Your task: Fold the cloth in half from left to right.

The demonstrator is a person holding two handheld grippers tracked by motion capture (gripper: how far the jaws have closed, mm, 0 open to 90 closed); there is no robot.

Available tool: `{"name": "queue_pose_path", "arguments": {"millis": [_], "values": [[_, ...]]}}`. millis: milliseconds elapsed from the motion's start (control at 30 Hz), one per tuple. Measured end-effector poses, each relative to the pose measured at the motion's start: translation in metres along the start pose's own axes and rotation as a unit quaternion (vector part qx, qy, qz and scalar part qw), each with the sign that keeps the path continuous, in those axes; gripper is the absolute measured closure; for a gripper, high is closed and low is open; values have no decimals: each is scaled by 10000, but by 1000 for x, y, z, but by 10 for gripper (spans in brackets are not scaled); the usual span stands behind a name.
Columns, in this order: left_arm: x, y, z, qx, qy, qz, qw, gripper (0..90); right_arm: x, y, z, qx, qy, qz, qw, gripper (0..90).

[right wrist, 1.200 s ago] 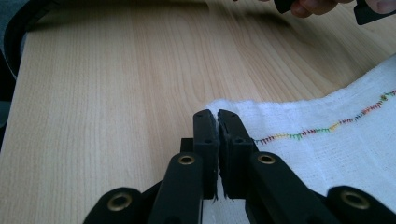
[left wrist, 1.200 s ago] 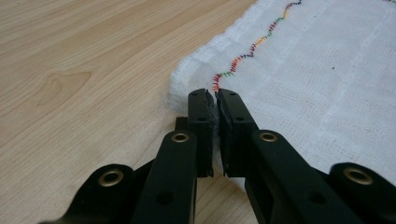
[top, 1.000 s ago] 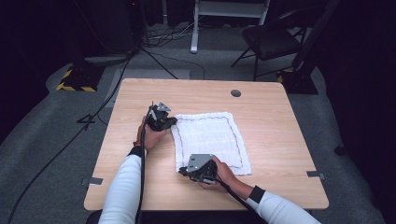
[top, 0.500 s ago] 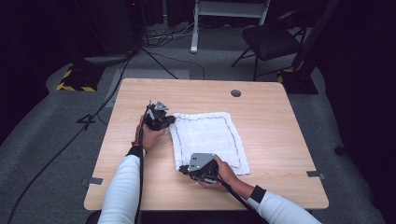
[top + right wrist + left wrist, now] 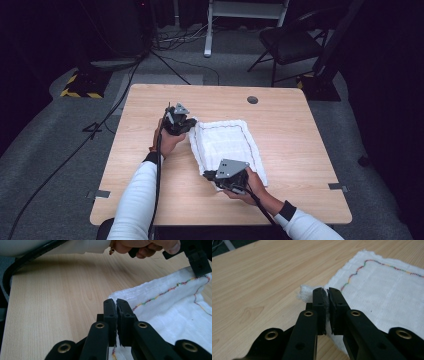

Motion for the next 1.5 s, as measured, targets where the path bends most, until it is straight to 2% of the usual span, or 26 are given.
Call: {"name": "queue_pose_path", "arguments": {"millis": [67, 167, 200, 333, 467, 600, 733, 867, 900, 967, 1267, 1500], "values": [[4, 5, 3, 20, -35, 47, 10000, 844, -6, 0, 3, 20, -71, 33, 10000, 871], [10, 12, 7, 178, -32, 19, 9998, 844, -16, 1, 9, 122, -200, 102, 9997, 871], [13, 14, 9, 116, -37, 37, 9999, 844, -18, 1, 11, 139, -227, 109, 9996, 871], [23, 23, 14, 147, -67, 68, 9998, 844, -27, -1, 16, 192, -364, 114, 9991, 871], [33, 34, 24, 191, -93, 123, 9997, 844, -41, -4, 23, 242, -502, 127, 9984, 871], [47, 43, 35, 312, -140, 37, 9994, 844, -58, -10, 29, 283, -665, 98, 9973, 871], [64, 49, 48, 332, -220, -1, 9992, 844, -76, -18, 37, 355, -856, 64, 9957, 871], [81, 53, 60, 436, -279, -45, 9986, 844, -92, -27, 43, 450, -1004, 7, 9939, 871], [84, 54, 64, 408, -314, -73, 9986, 844, -95, -30, 44, 460, -1036, -12, 9936, 871], [92, 56, 69, 500, -344, -115, 9981, 844, -101, -35, 46, 476, -1082, -78, 9930, 871], [123, 62, 94, 700, -495, -255, 9960, 844, -115, -52, 46, 593, -1183, -321, 9907, 870], [142, 57, 109, 837, -482, -453, 9943, 840, -122, -66, 48, 738, -1211, -569, 9883, 868]]}}
Point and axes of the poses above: each handheld gripper's, and its own axes: x roughly forward along the jaws, y roughly out of its top, z roughly to its right, the point moved 2 cm from there along x, roughly forward along the jaws, and after that the axes turned 13 degrees about z, right-handed, at the moved point
